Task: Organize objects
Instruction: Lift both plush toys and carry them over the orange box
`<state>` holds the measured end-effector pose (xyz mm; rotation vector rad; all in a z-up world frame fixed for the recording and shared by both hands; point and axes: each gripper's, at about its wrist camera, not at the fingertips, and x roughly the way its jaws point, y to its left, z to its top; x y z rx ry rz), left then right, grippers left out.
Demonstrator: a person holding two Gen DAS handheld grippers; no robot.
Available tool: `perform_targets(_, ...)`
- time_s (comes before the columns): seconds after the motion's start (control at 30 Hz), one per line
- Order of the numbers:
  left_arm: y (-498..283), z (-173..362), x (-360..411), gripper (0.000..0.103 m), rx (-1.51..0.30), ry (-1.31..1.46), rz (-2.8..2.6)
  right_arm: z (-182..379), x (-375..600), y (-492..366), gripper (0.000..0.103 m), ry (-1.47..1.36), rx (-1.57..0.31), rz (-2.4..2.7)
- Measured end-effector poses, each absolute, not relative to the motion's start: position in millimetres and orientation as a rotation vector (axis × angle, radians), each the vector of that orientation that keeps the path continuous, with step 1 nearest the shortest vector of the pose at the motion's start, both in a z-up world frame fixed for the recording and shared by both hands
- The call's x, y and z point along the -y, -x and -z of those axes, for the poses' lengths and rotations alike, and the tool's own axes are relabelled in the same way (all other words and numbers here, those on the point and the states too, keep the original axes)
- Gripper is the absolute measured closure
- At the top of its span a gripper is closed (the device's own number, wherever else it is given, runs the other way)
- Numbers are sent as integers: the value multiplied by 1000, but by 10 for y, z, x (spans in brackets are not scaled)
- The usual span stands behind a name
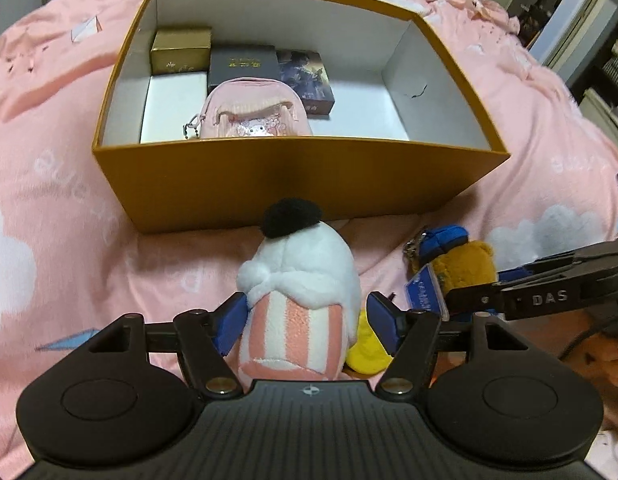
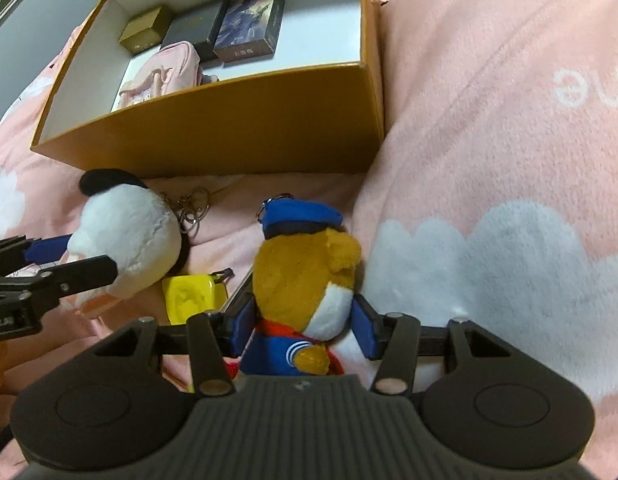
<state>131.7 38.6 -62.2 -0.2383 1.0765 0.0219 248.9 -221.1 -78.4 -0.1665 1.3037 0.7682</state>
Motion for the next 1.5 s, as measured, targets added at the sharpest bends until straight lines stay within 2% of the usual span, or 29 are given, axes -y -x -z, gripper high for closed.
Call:
perform_targets(0.13,-1376,712,-384,28,-1108,204,-55,805,2211,-2484,52,177,-1287,-784)
perform_targets(0.37,-1157,642,-619,32,-1023,368,-58,628,2212,-2355,56,223,-1213,-805)
perform_targets(0.73,-919,24,-508,32,-787,424,39,-174,2278,-2118,56,169,-989,-904)
perform_targets(1.07,-1305,-388,-400,32,-664,358,48,-657,2169,-2332,56,71,-822,-905)
perform_targets(1.27,-1654,-429,-329,32,-618,310,3,-734,2005,-2569,56,61,-766,-840)
perform_targets(1.5,-2045,-85,-343,32,-707,345,-23,-423,1758,-2901,57,111,-822,-763)
